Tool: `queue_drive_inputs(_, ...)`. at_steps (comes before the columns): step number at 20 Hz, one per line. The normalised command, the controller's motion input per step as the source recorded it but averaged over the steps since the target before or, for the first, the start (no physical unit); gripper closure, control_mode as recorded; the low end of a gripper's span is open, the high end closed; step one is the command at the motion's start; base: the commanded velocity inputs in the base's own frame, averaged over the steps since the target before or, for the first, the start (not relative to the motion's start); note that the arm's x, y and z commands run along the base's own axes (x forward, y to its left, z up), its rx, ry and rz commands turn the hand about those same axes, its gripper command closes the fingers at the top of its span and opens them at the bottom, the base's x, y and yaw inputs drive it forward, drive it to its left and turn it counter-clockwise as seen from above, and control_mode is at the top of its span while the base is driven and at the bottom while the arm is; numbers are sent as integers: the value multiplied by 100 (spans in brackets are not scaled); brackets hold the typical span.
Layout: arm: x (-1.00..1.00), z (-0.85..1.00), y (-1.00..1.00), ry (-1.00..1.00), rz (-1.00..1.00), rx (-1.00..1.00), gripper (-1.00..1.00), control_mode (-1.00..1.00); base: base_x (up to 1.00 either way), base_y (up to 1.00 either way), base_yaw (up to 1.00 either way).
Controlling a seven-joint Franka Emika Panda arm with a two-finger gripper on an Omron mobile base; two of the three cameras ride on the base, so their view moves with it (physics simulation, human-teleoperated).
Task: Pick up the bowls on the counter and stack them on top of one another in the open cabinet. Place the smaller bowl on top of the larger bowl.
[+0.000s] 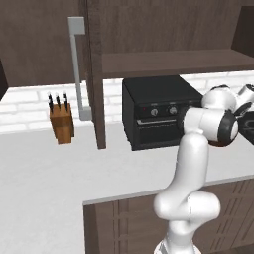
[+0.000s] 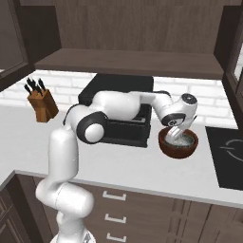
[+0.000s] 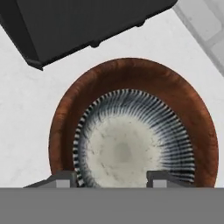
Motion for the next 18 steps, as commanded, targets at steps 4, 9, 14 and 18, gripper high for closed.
queue_drive_inputs(4,-27,60,-11,-3,6,4,-100,-100,0,0,0)
queue_drive_inputs(9,-74,-32,-34,7,36,-1,-100,-100,0,0,0)
queue_drive_inputs(14,-22,-28,-7,4,45,-4,-100,-100,0,0,0)
queue_drive_inputs(18,12,-5,0,0,22,0,-100,-100,0,0,0)
